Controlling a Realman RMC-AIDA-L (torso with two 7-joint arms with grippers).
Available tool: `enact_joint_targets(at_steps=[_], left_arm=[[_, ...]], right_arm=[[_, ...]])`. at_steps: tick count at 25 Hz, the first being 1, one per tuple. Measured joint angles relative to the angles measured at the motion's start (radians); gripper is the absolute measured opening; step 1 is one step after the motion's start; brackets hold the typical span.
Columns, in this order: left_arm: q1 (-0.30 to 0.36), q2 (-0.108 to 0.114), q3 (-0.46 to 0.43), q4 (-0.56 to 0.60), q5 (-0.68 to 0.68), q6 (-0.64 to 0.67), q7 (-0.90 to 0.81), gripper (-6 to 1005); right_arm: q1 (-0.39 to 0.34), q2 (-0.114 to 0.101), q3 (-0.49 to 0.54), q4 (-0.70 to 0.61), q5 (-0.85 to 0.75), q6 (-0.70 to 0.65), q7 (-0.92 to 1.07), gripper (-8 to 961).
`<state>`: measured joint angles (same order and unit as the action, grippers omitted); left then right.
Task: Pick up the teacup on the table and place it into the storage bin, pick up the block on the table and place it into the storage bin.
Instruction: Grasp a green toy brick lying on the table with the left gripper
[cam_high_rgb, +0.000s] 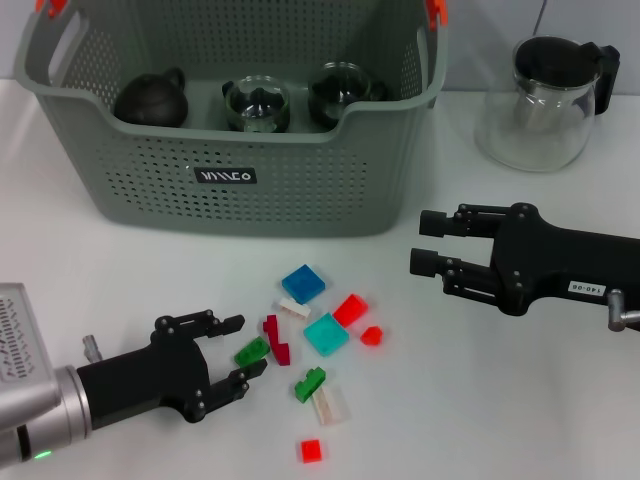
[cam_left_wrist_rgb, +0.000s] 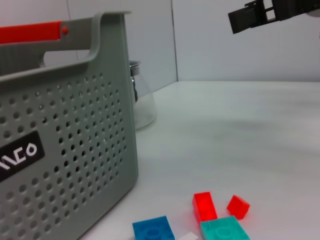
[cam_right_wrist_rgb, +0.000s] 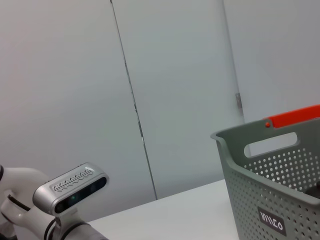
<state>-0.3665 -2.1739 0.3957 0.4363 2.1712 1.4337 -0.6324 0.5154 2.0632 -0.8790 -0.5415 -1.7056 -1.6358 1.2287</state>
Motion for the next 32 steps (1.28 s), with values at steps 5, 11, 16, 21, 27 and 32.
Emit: enact_joint_targets(at_steps=[5,11,16,21,27,32], left_arm=[[-0.001,0.001,-0.001,-0.025,-0.003,-0.04,0.002,498],[0.0,0.0,-0.002,-0.045,-0.008,-0.069,0.027,437],[-0.001,0.0,-0.01,-0.075,-0.018,-0.097,0.079,437],[-0.002,0.0,-0.011,-0.078,-0.02,-0.099,0.087,424],[-0.004,0.0,-0.012,-0.079,-0.027,-0.099,0.087,409],[-0.005,0.0,-0.012,-0.079,-0.028,-0.099,0.088,330]], right_arm=[[0.0,0.0,0.0,0.0,0.0,0.002,0.0,517],[-0.002,0.0,0.0,0.0,0.0,0.002,0.0,517],[-0.003,0.0,0.0,0.0,0.0,0.002,0.0,517],[-0.004,0.0,0.0,0.0,0.0,0.002,0.0,517],[-0.004,0.0,0.0,0.0,0.0,0.002,0.0,518],[-0.003,0.0,0.0,0.0,0.0,0.002,0.0,518]])
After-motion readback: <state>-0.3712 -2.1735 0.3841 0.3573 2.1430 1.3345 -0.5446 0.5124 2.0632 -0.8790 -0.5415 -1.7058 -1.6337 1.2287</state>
